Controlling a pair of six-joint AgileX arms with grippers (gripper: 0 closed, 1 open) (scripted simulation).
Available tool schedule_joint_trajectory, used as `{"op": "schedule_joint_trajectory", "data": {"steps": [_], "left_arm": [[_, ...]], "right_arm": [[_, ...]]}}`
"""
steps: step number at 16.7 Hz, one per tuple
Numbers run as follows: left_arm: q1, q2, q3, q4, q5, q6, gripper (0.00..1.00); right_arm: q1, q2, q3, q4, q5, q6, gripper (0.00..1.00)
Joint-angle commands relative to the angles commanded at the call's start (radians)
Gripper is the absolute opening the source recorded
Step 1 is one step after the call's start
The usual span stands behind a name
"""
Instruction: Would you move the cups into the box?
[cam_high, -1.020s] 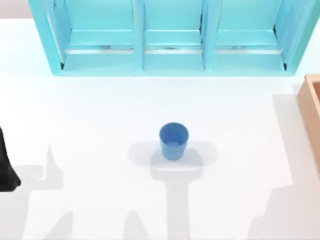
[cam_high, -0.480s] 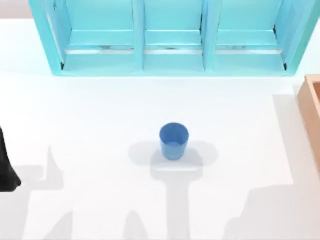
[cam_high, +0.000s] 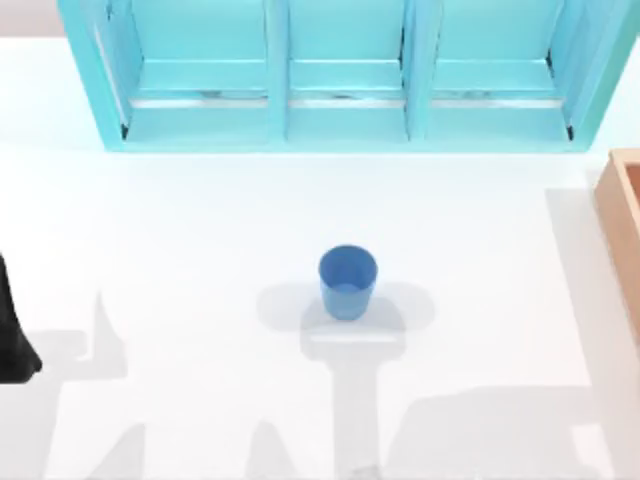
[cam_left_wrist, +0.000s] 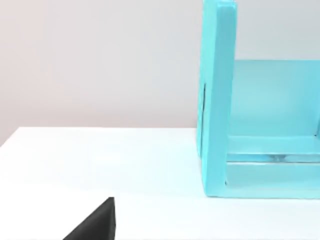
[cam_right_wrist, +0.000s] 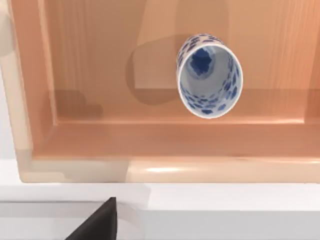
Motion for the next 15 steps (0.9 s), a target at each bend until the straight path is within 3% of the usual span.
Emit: {"op": "schedule_joint_trajectory", "data": {"steps": [6, 15], "left_arm": [[0.0, 0.0, 0.0, 0.0, 0.0, 0.0, 1.0], [0.0, 0.0, 0.0, 0.0, 0.0, 0.0, 1.0]], "right_arm": [[0.026, 0.021, 0.016, 0.003, 0.0, 0.023, 1.0], [0.384, 0.231, 0.216, 0.03, 0.003, 0.327, 1.0]]}}
